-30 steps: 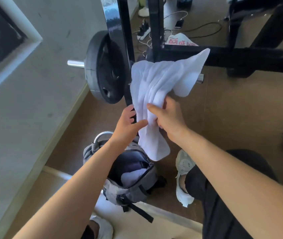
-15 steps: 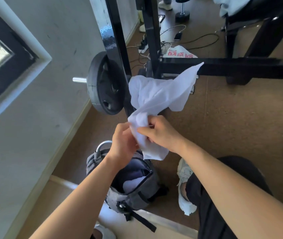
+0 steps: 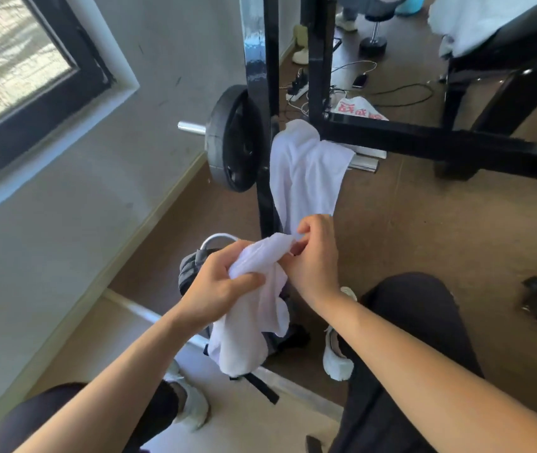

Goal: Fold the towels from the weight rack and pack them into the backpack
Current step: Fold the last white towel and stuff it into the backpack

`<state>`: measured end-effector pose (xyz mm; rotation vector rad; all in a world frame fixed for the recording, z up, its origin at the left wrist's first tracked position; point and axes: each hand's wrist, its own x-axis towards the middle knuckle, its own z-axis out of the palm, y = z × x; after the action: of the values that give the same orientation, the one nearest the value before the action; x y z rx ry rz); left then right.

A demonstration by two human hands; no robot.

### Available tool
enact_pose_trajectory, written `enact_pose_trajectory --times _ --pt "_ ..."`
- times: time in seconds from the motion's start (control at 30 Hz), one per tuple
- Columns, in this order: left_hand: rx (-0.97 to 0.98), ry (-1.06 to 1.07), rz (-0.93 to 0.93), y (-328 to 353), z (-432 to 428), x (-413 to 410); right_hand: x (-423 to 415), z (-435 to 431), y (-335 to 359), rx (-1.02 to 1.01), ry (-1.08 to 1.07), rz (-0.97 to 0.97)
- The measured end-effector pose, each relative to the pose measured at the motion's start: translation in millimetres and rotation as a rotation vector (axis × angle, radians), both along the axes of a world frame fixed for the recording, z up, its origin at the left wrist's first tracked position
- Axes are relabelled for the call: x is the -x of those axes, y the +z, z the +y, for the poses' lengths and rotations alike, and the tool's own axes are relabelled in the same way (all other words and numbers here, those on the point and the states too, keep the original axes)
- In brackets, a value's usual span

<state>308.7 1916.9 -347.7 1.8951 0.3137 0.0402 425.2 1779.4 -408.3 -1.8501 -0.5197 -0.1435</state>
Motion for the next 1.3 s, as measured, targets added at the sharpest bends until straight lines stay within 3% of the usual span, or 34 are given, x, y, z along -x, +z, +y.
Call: enact_pose_trajectory --times 0.1,0.2,0.33,0.43,0.57,1.07,1.3 --pt "-0.003 -0.03 -0.021 4.5 1.5 20.8 17.2 -10.8 1.4 0.075 0.174 0.0" --pt "0.046 0.045 -0.04 1.2 1.8 41.4 10.5 -21.1 -1.8 0.304 0.372 0.049" --pt "0.143 0.22 0.006 -10.4 9.2 45.0 -99.2 -7.3 -6.2 0.9 0.086 -0.222" --pt "0.205 0.312 0.046 -22.6 16.3 30.0 -160.7 5.6 -16.8 1.197 0.108 -0.262" --pt "0.24 0.342 0.086 -44.6 23.0 9.3 -146.9 21.0 -58.7 1.158 0.247 -0.384" --pt "0.274 0.368 0.187 -142.0 59.4 -37.2 -146.0 51.3 -255.7 1.291 0.431 0.055" --pt "0.198 0.364 0.255 -184.0 57.4 -72.2 -149.7 88.5 -357.4 1.243 0.527 0.415"
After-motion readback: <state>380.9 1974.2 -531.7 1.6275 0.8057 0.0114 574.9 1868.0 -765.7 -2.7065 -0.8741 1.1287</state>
